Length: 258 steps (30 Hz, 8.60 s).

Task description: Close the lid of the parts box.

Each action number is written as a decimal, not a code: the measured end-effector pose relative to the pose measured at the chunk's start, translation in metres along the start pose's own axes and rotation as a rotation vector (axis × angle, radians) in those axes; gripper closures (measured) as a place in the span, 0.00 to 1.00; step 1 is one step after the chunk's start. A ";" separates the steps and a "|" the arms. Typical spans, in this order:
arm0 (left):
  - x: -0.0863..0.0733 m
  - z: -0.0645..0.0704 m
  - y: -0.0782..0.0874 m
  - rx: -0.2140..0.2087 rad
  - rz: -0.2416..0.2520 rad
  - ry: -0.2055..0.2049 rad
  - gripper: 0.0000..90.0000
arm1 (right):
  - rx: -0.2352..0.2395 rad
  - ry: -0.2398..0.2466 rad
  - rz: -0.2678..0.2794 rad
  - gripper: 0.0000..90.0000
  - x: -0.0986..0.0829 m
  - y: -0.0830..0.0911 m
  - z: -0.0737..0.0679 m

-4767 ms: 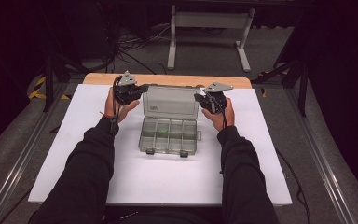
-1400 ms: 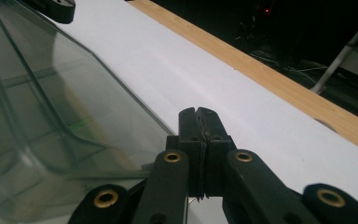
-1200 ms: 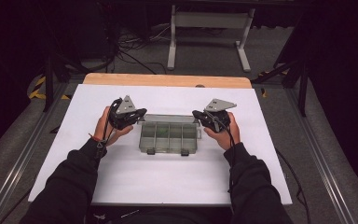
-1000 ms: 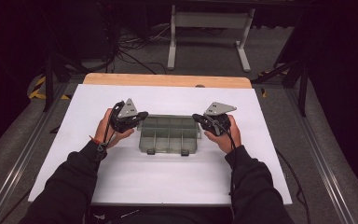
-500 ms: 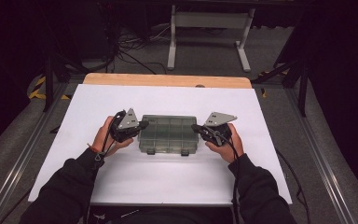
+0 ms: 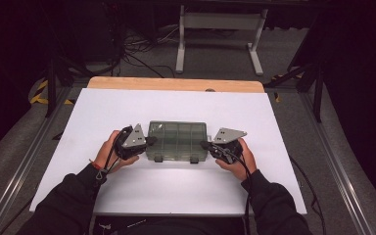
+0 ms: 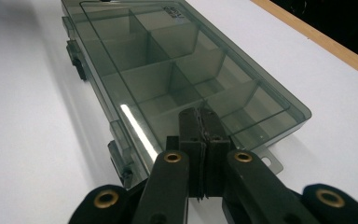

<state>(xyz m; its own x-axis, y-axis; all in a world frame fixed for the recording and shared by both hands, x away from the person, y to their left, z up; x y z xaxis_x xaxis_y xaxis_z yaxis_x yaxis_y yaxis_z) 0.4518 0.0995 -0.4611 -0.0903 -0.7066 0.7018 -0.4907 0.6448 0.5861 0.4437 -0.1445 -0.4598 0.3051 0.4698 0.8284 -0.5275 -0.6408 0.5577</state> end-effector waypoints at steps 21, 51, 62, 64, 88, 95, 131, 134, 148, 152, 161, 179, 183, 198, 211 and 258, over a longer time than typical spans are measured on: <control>-0.009 0.009 0.002 -0.027 0.023 0.057 0.98 | -0.060 0.032 0.017 1.00 -0.004 0.003 -0.011; -0.010 0.011 0.000 -0.043 0.018 0.074 0.93 | -0.012 0.036 0.003 1.00 0.001 -0.011 -0.029; -0.011 0.012 -0.002 -0.046 0.023 0.074 0.97 | -0.004 0.029 0.011 1.00 0.000 -0.011 -0.029; -0.011 0.012 -0.003 -0.047 0.025 0.075 0.96 | -0.003 0.022 0.014 1.00 -0.001 -0.011 -0.029; -0.008 0.005 0.005 0.003 0.076 0.069 0.73 | -0.047 -0.001 0.075 0.73 0.004 -0.005 -0.020; -0.011 0.002 0.008 0.025 0.080 0.082 0.52 | -0.060 -0.008 0.116 0.52 0.006 0.000 -0.016; -0.018 -0.007 0.030 0.131 0.122 0.118 0.05 | -0.215 -0.007 0.143 0.10 0.003 0.017 0.000; -0.020 -0.007 0.034 0.137 0.120 0.117 0.05 | -0.225 -0.011 0.145 0.10 0.002 0.022 0.002; -0.028 -0.002 0.055 0.147 0.134 0.133 0.05 | -0.258 -0.029 0.153 0.10 -0.008 0.042 0.006; -0.028 0.001 0.059 0.148 0.142 0.127 0.05 | -0.263 -0.021 0.148 0.10 -0.011 0.047 0.004; -0.038 0.008 0.068 0.153 0.136 0.130 0.04 | -0.264 -0.020 0.136 0.10 -0.019 0.052 0.000; -0.054 0.019 0.075 0.143 0.114 0.128 0.04 | -0.279 -0.001 0.082 0.10 -0.047 0.067 -0.005; -0.059 0.022 0.075 0.137 0.101 0.130 0.04 | -0.275 0.002 0.066 0.10 -0.056 0.069 -0.006; -0.075 0.036 0.074 0.077 0.086 0.191 0.04 | -0.281 -0.025 0.063 0.08 -0.074 0.072 -0.004; -0.079 0.044 0.074 0.046 0.078 0.217 0.04 | -0.267 -0.019 0.065 0.08 -0.071 0.067 -0.005; -0.076 0.038 0.062 0.035 0.071 0.205 0.05 | -0.283 -0.014 0.073 0.08 -0.067 0.066 -0.008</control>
<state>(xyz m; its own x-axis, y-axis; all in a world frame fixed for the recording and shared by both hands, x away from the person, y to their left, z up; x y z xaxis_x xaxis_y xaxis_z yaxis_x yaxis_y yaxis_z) 0.3949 0.1820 -0.4936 0.0509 -0.5838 0.8103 -0.5192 0.6776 0.5208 0.3821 -0.2134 -0.4794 0.2683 0.4191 0.8674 -0.7479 -0.4768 0.4618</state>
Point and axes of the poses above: each handheld gripper's, and its own axes: y roughly backward along the jaws, x roughly out of its top, z roughly to its right, the point moved 7 cm from there along -y, roughly forward along the jaws, and after that the axes turned 8 degrees about -y, right-handed, at the moved point
